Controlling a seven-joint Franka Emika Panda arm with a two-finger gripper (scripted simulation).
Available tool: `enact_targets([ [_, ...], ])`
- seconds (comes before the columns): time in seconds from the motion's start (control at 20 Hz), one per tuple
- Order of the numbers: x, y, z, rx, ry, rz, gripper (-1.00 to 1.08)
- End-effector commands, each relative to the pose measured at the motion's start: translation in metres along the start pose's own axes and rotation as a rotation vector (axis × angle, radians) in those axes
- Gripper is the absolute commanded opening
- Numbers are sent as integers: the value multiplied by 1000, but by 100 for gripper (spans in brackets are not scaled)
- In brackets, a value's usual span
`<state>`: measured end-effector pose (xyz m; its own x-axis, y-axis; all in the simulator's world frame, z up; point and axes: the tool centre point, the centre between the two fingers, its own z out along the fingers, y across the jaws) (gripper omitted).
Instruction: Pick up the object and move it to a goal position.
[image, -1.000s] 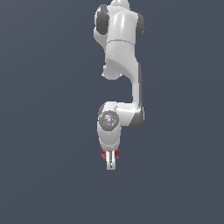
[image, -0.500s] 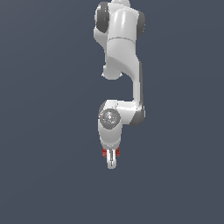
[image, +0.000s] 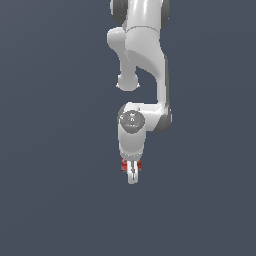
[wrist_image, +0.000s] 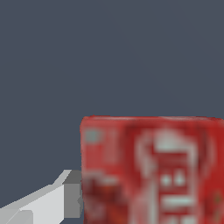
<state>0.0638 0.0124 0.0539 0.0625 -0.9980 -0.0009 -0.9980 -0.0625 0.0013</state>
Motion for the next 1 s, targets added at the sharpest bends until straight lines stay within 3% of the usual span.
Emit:
enact_targets([
  [0.0, -9, 9, -14, 1, -1, -1, -100],
  [0.95, -92, 96, -150, 1, -1, -1, -100],
])
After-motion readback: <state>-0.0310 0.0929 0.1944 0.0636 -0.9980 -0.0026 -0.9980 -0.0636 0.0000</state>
